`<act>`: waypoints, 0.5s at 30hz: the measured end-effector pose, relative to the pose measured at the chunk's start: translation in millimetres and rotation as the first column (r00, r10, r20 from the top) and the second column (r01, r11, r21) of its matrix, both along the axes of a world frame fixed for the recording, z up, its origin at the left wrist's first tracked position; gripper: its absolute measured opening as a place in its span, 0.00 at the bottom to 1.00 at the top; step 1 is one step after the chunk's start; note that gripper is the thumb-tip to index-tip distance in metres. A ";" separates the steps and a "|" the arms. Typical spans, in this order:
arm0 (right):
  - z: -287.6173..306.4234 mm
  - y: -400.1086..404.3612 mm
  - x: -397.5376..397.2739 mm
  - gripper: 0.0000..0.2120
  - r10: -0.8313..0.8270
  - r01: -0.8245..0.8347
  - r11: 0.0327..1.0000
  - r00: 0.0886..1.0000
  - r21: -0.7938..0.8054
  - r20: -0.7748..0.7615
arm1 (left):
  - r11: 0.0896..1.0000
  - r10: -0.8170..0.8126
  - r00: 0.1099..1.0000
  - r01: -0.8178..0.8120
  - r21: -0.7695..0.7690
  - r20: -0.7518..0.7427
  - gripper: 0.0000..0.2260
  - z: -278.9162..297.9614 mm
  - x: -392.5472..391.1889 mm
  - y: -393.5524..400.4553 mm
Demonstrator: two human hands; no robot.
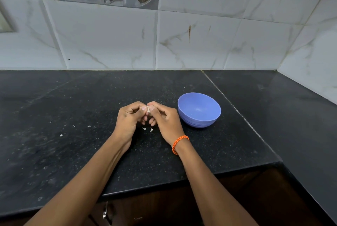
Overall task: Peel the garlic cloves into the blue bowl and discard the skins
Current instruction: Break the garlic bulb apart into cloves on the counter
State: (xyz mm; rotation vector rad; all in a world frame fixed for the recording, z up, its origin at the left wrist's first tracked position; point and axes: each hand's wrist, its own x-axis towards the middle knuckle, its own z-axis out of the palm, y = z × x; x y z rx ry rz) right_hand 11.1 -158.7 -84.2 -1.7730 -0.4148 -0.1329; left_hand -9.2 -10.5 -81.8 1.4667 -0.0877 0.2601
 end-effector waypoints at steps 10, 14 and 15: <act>-0.1 2.7 -4.8 0.13 -0.073 0.091 0.978 0.992 0.186 -0.103 | 0.985 -0.150 0.989 0.148 -0.094 -0.011 0.17 6.0 -4.0 -7.7; -2.3 6.9 -3.8 0.14 -0.109 0.125 0.981 0.988 0.148 -0.111 | 0.979 -0.162 0.986 0.156 -0.132 -0.037 0.16 4.4 -3.4 -7.9; -3.9 8.0 -2.6 0.14 -0.114 0.129 0.982 0.987 0.138 -0.114 | 0.978 -0.161 0.986 0.154 -0.137 -0.043 0.16 4.0 -3.0 -7.7</act>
